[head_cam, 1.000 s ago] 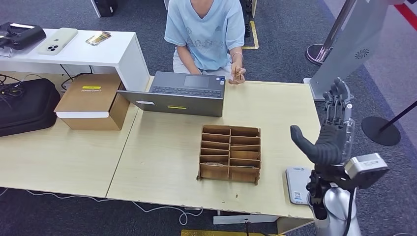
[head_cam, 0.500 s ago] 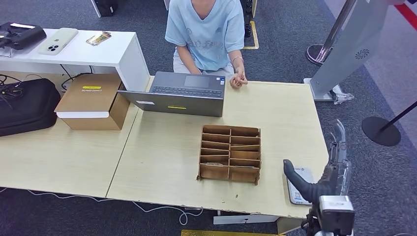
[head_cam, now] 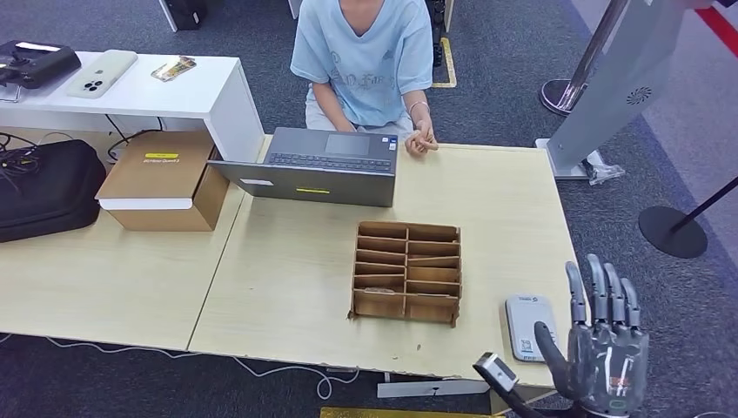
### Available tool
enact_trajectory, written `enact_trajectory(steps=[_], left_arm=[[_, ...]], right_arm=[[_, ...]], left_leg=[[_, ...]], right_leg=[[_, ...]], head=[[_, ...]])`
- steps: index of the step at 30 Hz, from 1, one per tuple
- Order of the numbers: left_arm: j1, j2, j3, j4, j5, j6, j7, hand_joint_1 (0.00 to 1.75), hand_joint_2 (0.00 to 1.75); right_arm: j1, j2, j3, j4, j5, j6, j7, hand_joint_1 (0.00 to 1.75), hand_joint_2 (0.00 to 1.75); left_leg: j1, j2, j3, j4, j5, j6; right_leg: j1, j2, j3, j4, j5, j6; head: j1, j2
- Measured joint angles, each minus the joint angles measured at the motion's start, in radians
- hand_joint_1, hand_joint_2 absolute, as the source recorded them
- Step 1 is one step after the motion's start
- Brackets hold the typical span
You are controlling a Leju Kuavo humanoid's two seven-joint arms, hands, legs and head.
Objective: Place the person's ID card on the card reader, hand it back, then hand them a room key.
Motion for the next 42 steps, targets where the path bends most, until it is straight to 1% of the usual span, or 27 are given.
enact_trajectory(steps=[2, 3, 4, 5, 6, 8, 10, 14, 19, 21, 23, 26, 28, 36, 42], left_arm=[[-0.002, -0.002, -0.005, 0.0, 0.004, -0.008, 0.001, 0.0, 0.0], [-0.002, -0.002, -0.005, 0.0, 0.006, -0.012, 0.001, 0.0, 0.0], [-0.002, -0.002, -0.005, 0.0, 0.009, -0.015, 0.001, 0.0, 0.0], [-0.002, -0.002, -0.005, 0.0, 0.013, -0.017, 0.001, 0.0, 0.0], [-0.001, -0.002, -0.005, 0.0, 0.016, -0.018, 0.001, 0.0, 0.0], [-0.001, -0.001, -0.005, 0.0, 0.023, -0.019, 0.0, 0.0, 0.0], [-0.001, -0.001, -0.005, 0.0, 0.027, -0.021, -0.001, 0.0, 0.0], [-0.002, -0.001, -0.005, 0.0, 0.029, -0.028, -0.002, 0.0, 0.0], [-0.002, 0.001, -0.005, 0.0, 0.026, -0.035, -0.005, 0.0, 0.0], [-0.002, 0.002, -0.005, 0.0, 0.026, -0.037, -0.006, 0.0, 0.0], [-0.002, 0.003, -0.005, 0.0, 0.026, -0.037, -0.007, 0.0, 0.0], [-0.002, 0.003, -0.005, 0.0, 0.025, -0.037, -0.007, 0.0, 0.0], [-0.002, 0.004, -0.005, 0.0, 0.025, -0.037, -0.007, 0.0, 0.0], [-0.002, 0.003, -0.012, 0.0, 0.014, -0.046, -0.007, 0.0, 0.0], [-0.004, 0.002, -0.016, 0.0, 0.011, -0.051, -0.008, 0.0, 0.0]], right_arm=[[-0.009, -0.073, 0.075, -0.002, -0.006, 0.105, 0.26, 0.0, 1.75], [-0.013, -0.104, 0.122, -0.003, -0.007, 0.151, 0.366, 0.0, 1.75], [-0.013, -0.124, 0.168, -0.006, -0.01, 0.193, 0.434, 0.0, 1.75], [-0.011, -0.136, 0.208, -0.008, -0.018, 0.239, 0.469, 0.0, 1.75], [-0.007, -0.141, 0.242, -0.011, -0.028, 0.278, 0.478, 0.0, 1.75], [-0.001, -0.144, 0.288, -0.015, -0.05, 0.33, 0.464, 0.0, 1.75], [-0.002, -0.145, 0.312, -0.016, -0.063, 0.352, 0.438, 0.0, 1.75], [-0.022, -0.145, 0.352, -0.013, -0.126, 0.368, 0.356, 0.0, 1.75], [-0.054, -0.15, 0.407, 0.0, -0.315, 0.382, 0.218, 0.0, 1.75], [-0.066, -0.157, 0.431, 0.006, -0.358, 0.379, 0.189, 0.0, 1.75], [-0.078, -0.163, 0.451, 0.013, -0.372, 0.378, 0.177, 0.0, 1.75], [-0.099, -0.17, 0.475, 0.025, -0.371, 0.379, 0.173, 0.0, 1.75], [-0.118, -0.173, 0.487, 0.039, -0.351, 0.381, 0.185, 0.0, 1.75], [-0.209, -0.171, 0.513, 0.123, -0.183, 0.39, 0.275, 0.0, 1.75], [-0.27, -0.145, 0.509, 0.198, -0.093, 0.412, 0.324, 0.0, 1.75]], left_leg=[[-0.001, 0.0, 0.001, 0.0, 0.0, 0.001], [-0.001, 0.0, 0.001, 0.0, 0.0, 0.001], [-0.001, 0.0, 0.002, 0.0, 0.0, 0.001], [-0.001, 0.0, 0.002, 0.001, 0.0, 0.001], [-0.001, 0.0, 0.002, 0.001, 0.0, 0.001], [-0.001, 0.0, 0.002, 0.0, 0.0, 0.001], [0.0, 0.0, 0.002, 0.0, 0.0, 0.001], [0.0, 0.0, 0.002, 0.0, -0.001, 0.0], [0.0, 0.0, 0.002, 0.0, -0.001, 0.0], [0.0, 0.0, 0.002, 0.0, -0.001, 0.0], [0.0, 0.0, 0.002, 0.0, -0.001, 0.0], [0.0, 0.0, 0.002, 0.0, -0.001, 0.0], [0.0, 0.0, 0.002, 0.0, -0.001, 0.0], [0.0, 0.0, 0.002, 0.0, 0.0, 0.0], [0.0, 0.0, 0.002, 0.0, 0.0, 0.0]], right_leg=[[-0.001, 0.001, 0.0, 0.0, 0.0, 0.0], [-0.001, 0.001, 0.0, 0.0, 0.0, 0.001], [-0.001, 0.0, 0.0, 0.0, 0.0, 0.001], [-0.001, 0.0, 0.0, 0.0, 0.0, 0.001], [-0.001, 0.0, 0.0, 0.0, 0.0, 0.001], [-0.001, 0.0, 0.0, 0.0, 0.0, 0.0], [0.0, 0.0, 0.0, 0.0, -0.001, 0.0], [0.0, 0.0, 0.0, 0.0, -0.001, 0.0], [0.0, 0.0, 0.0, 0.0, -0.001, 0.0], [0.0, 0.0, 0.0, 0.0, -0.001, 0.0], [0.0, 0.0, 0.0, 0.0, -0.001, 0.0], [0.0, 0.0, 0.0, 0.0, -0.001, 0.0], [0.0, 0.0, 0.0, 0.0, -0.001, 0.0], [0.0, 0.0, 0.0, 0.0, -0.001, 0.0], [0.0, 0.0, 0.0, 0.0, -0.001, 0.0]], head=[[0.0, 0.0], [0.001, 0.0], [0.001, 0.0], [0.001, 0.0], [0.0, 0.0], [0.0, 0.0], [0.0, 0.0], [0.0, 0.0], [0.0, 0.0], [0.0, 0.0], [0.0, 0.0], [0.0, 0.0], [0.0, 0.0], [0.0, 0.0], [0.0, 0.0]])
